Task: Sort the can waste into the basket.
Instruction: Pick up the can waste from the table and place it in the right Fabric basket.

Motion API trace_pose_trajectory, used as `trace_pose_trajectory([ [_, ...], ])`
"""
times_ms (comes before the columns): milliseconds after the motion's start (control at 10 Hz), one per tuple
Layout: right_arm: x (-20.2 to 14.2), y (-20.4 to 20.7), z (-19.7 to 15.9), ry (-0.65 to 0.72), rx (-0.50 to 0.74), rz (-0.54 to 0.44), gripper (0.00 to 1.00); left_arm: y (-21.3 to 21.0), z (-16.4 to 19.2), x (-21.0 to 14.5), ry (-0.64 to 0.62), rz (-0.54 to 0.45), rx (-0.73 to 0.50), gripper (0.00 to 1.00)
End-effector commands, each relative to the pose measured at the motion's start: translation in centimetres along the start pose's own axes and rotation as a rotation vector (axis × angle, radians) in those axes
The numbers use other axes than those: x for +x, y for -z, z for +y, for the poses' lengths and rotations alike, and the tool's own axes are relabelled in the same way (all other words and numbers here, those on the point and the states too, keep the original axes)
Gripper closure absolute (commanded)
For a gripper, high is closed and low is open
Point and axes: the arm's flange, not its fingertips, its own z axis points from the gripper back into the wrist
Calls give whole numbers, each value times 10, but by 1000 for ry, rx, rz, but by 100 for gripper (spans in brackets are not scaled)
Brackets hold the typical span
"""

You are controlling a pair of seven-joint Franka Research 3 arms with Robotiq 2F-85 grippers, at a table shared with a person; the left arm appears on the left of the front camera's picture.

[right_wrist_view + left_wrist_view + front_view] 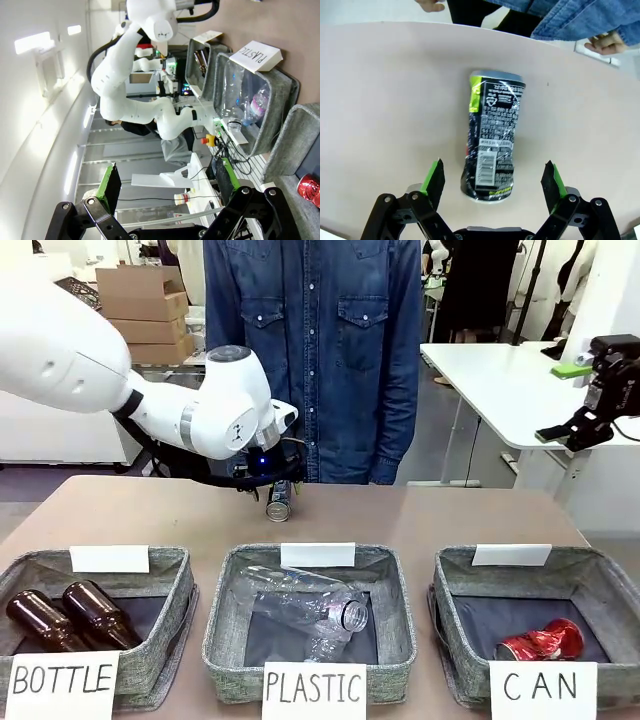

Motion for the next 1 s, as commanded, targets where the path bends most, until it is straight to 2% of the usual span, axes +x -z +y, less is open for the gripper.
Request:
trace_pose_trajectory([
  [0, -1, -3, 1, -20, -4, 13, 0, 18, -3, 4, -11, 1, 14, 0],
  [300, -1, -3, 1, -20, -4, 13, 0, 24, 0, -1, -31, -40, 70, 0],
  [500, -1, -3, 1, -20, -4, 13, 0, 26, 0, -3, -31, -33, 67, 0],
  [600, -1, -3, 1, -20, -4, 13, 0, 27, -1, -4, -35, -41, 75, 38],
  [700, -1, -3, 1, -20, -4, 13, 0, 27, -1, -5, -25, -45, 79, 58],
  [800, -1, -3, 1, -20, -4, 13, 0, 26, -1, -5, -22, -53, 80, 96],
  [900, -1, -3, 1, -20, -4, 13, 0, 26, -1, -5, -28, -60, 79, 100],
])
